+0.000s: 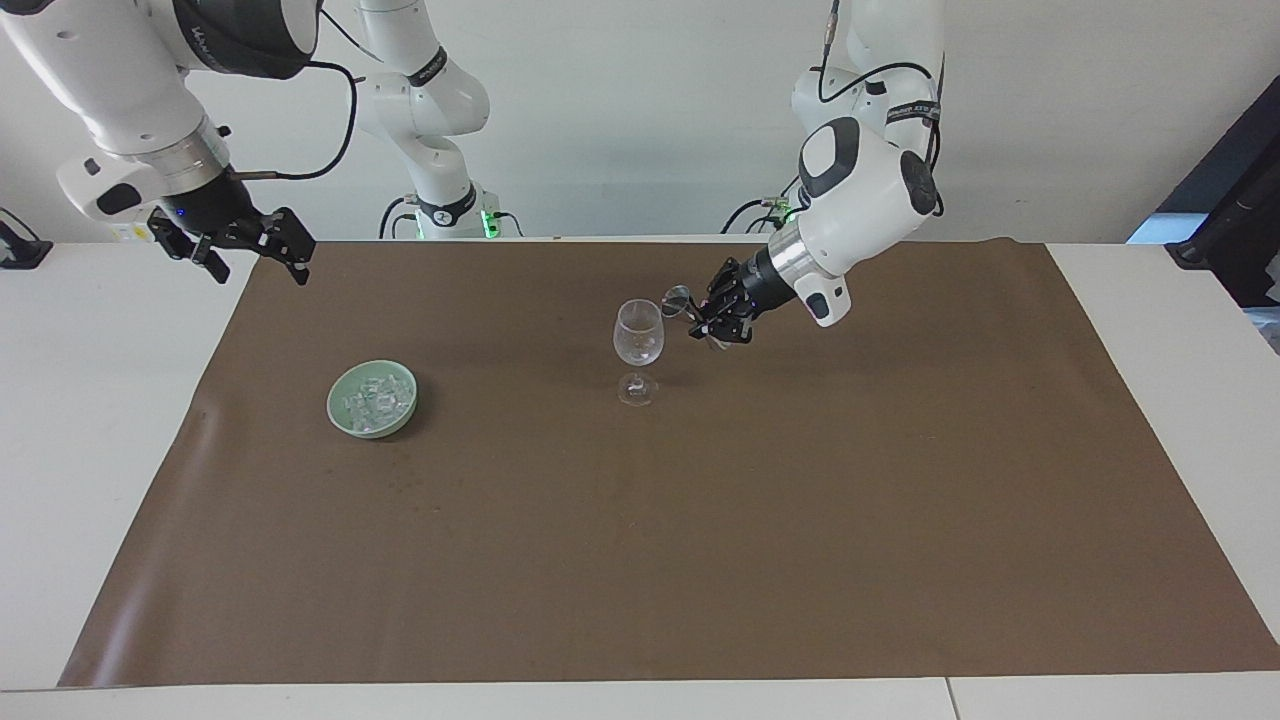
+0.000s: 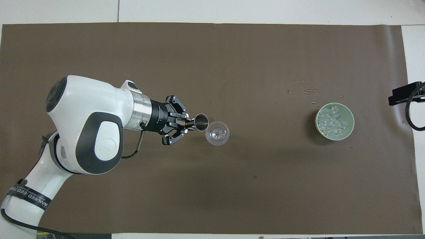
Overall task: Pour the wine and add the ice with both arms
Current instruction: 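Lift the silver cup with the left gripper over the clear glass, then tilt the silver cup with the left gripper to pour into the glass, then carry the silver cup with the left gripper back to its spot, then lower the silver cup onto the table with the left gripper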
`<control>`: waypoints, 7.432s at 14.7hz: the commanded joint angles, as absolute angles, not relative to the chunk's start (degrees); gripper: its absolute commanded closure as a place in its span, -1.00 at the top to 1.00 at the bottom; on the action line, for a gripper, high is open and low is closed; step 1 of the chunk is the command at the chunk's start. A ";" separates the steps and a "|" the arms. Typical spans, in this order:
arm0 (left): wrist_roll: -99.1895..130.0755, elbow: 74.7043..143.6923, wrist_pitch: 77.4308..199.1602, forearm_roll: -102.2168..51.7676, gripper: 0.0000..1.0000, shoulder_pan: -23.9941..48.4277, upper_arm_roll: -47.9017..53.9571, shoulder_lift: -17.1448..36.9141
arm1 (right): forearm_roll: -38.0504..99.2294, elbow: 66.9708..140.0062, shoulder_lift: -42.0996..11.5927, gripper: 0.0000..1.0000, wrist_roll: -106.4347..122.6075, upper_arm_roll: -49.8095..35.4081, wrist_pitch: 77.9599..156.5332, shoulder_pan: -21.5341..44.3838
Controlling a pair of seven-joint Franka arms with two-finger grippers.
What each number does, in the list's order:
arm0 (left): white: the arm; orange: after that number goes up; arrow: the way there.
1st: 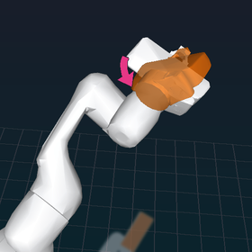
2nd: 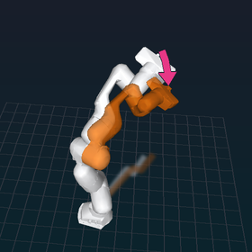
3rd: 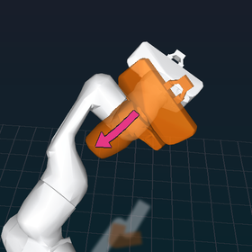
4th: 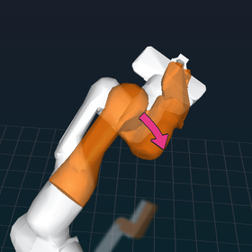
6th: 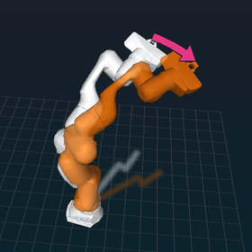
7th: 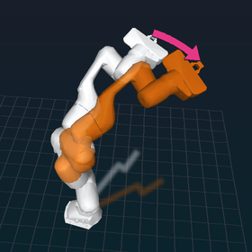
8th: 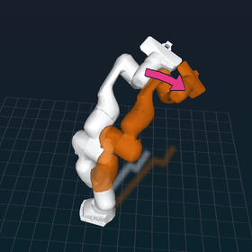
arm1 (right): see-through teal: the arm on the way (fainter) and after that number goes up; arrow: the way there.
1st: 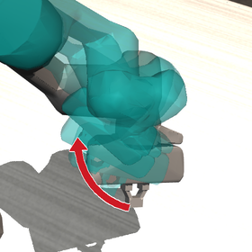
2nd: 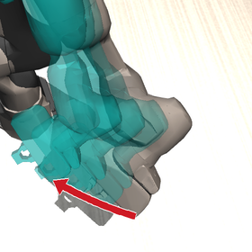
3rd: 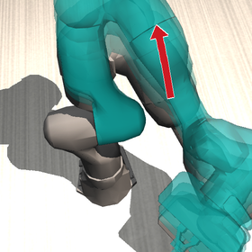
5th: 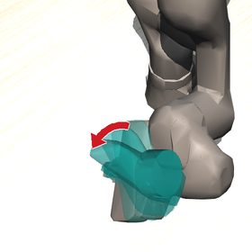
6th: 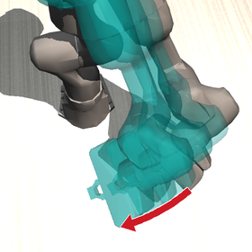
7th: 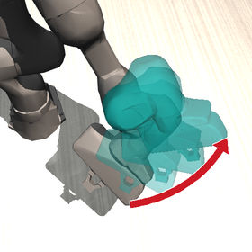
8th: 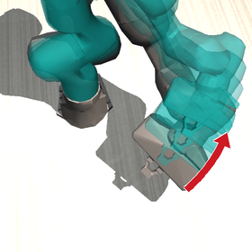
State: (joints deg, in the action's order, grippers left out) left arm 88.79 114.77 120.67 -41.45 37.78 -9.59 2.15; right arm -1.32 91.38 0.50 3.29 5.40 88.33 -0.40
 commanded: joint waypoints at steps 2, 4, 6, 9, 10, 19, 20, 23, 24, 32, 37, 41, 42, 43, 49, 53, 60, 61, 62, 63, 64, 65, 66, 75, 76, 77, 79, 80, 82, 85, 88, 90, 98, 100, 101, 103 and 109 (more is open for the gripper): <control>92.37 112.94 121.46 -35.61 -1.00 41.04 -10.28 2.90 | -0.35 92.64 1.58 1.00 4.39 5.01 88.86 -1.23; 93.07 111.72 121.29 -32.88 -1.00 41.83 -10.28 3.60 | -0.35 92.64 1.58 1.00 4.39 5.01 88.86 -1.23; 95.09 110.31 121.20 -30.34 -1.00 42.19 -10.28 4.48 | -0.35 92.64 1.58 1.00 4.39 5.01 88.86 -1.23; 97.99 109.16 121.20 -25.42 -1.00 43.15 -10.20 4.83 | -0.35 92.64 1.58 1.00 4.39 5.01 88.86 -1.23; 98.43 109.07 121.11 -24.10 -1.00 43.50 -10.20 4.83 | -0.35 92.64 1.58 1.00 4.39 5.01 88.86 -1.23; 103.80 106.88 118.39 -9.95 -1.00 47.28 -10.11 5.45 | -0.35 92.64 1.58 1.00 4.39 5.01 88.86 -1.23; 104.67 106.70 118.13 -8.28 -1.00 48.07 -10.11 5.45 | -0.35 92.64 1.58 1.00 4.39 5.01 88.86 -1.23; 106.26 106.35 118.04 -4.76 -1.00 50.00 -10.11 5.45 | -0.35 92.64 1.58 1.00 4.39 5.01 88.86 -1.23; 106.52 106.26 117.86 -3.70 -1.00 50.18 -10.02 5.45 | -0.35 92.64 1.58 1.00 4.39 5.01 88.86 -1.23; 111.26 103.10 114.43 4.47 -1.00 52.03 -9.84 5.71 | -0.35 92.64 1.58 1.00 4.39 5.01 88.86 -1.23; 116.89 102.83 114.79 11.59 -1.00 54.40 -9.76 5.71 | -0.35 92.64 1.58 1.00 4.39 5.01 88.86 -1.23; 118.21 102.92 114.35 14.06 -1.00 55.55 -9.76 5.71 | -0.35 92.64 1.58 1.00 4.39 5.01 88.86 -1.23; 118.21 102.92 114.17 14.67 -1.00 55.55 -9.76 5.71 | -0.35 92.64 1.58 1.00 4.39 5.01 88.86 -1.23; 118.21 102.92 114.00 15.37 -1.00 55.55 -9.76 5.54 | -0.35 92.64 1.58 1.00 4.39 5.01 88.86 -1.23; 118.65 103.01 113.29 16.96 -1.00 55.99 -9.76 5.45 | -0.35 92.64 1.58 1.00 4.39 5.01 88.86 -1.23; 118.04 102.92 113.38 16.26 -1.00 55.38 -9.49 5.36 | -0.35 92.64 1.58 1.00 4.39 5.01 88.86 -1.23; 106.56 101.78 113.38 -5.58 -1.00 45.99 -10.02 3.35 | -0.35 92.64 1.58 1.00 4.39 5.01 88.86 -1.23; 102.61 101.86 113.64 -10.24 -1.00 43.88 -10.11 2.73 | -0.35 92.64 1.58 1.00 4.39 5.01 88.86 -1.23; 99.96 101.78 113.12 -13.68 -1.00 41.86 -10.11 2.72 | -0.35 92.64 1.58 1.00 4.39 5.01 88.86 -1.23; 96.97 102.47 112.94 -16.84 -1.00 39.66 -10.11 2.38 | -0.35 92.64 1.58 1.00 4.39 5.01 88.86 -1.14; 93.72 103.70 111.63 -20.09 -1.00 37.38 -10.02 1.76 | -0.35 92.64 1.58 1.00 4.39 5.01 88.86 -1.23; 89.34 104.93 110.14 -25.09 -1.00 34.22 -10.02 1.06 | -0.35 92.64 1.58 1.00 4.39 5.01 88.86 -1.23; 84.95 106.33 109.43 -30.27 -1.00 31.58 -10.11 0.27 | -0.35 92.64 1.58 1.00 4.39 5.01 88.86 -1.23; 64.53 117.95 108.91 -56.14 -1.00 9.69 -10.20 0.51 | -0.35 92.64 1.58 1.00 4.39 5.01 88.86 -1.23; 62.25 118.21 108.03 -58.77 -1.00 7.32 -10.20 1.66 | -0.35 92.64 1.58 1.00 4.39 5.01 88.86 -1.23; 60.75 118.21 107.50 -60.63 -1.00 5.64 -10.20 2.71 | -0.35 92.64 1.58 1.00 4.39 5.01 88.86 -1.23; 60.21 118.21 106.88 -63.71 -1.00 2.74 -10.20 4.47 | -0.35 92.64 1.58 1.00 4.39 5.01 88.86 -1.23; 59.68 118.30 106.18 -65.03 -1.00 0.81 -10.11 5.70 | -0.35 92.64 1.58 1.00 4.39 5.01 88.86 -1.23; 54.70 117.86 101.89 -68.45 -1.00 -2.79 -10.11 9.03 | -0.35 92.64 1.58 1.00 4.39 5.01 88.86 -1.23; 45.90 117.33 96.69 -70.75 -1.00 -6.84 -10.20 13.35 | -0.35 92.64 1.58 1.00 4.39 5.01 88.86 -1.23; 44.83 116.99 94.58 -73.55 -1.00 -10.71 -10.11 17.21 | -0.35 92.64 1.58 1.00 4.39 5.01 88.86 -1.23; 44.74 116.28 94.39 -74.96 -1.00 -11.16 -10.11 18.63 | -0.35 92.64 1.58 1.00 4.39 5.01 88.86 -1.23; 41.58 115.84 92.90 -77.87 -1.00 -14.59 -10.02 23.81 | -0.35 92.64 1.58 1.00 4.39 5.01 88.86 -1.23; 38.78 116.45 92.20 -79.27 -1.00 -15.55 -10.11 25.22 | -0.35 92.64 1.58 1.00 4.39 5.01 88.86 -1.23; 37.54 116.63 92.11 -79.28 -1.00 -15.73 -10.02 25.66 | -0.35 92.64 1.58 1.00 4.39 5.01 88.86 -1.23; 36.92 118.02 92.37 -79.97 -1.00 -16.00 -10.02 25.66 | -0.35 92.64 1.58 1.00 4.39 5.01 88.86 -1.23; 32.26 122.52 92.81 -82.00 -1.00 -15.73 -10.11 24.70 | -0.35 92.64 1.58 1.00 4.39 5.01 88.86 -1.23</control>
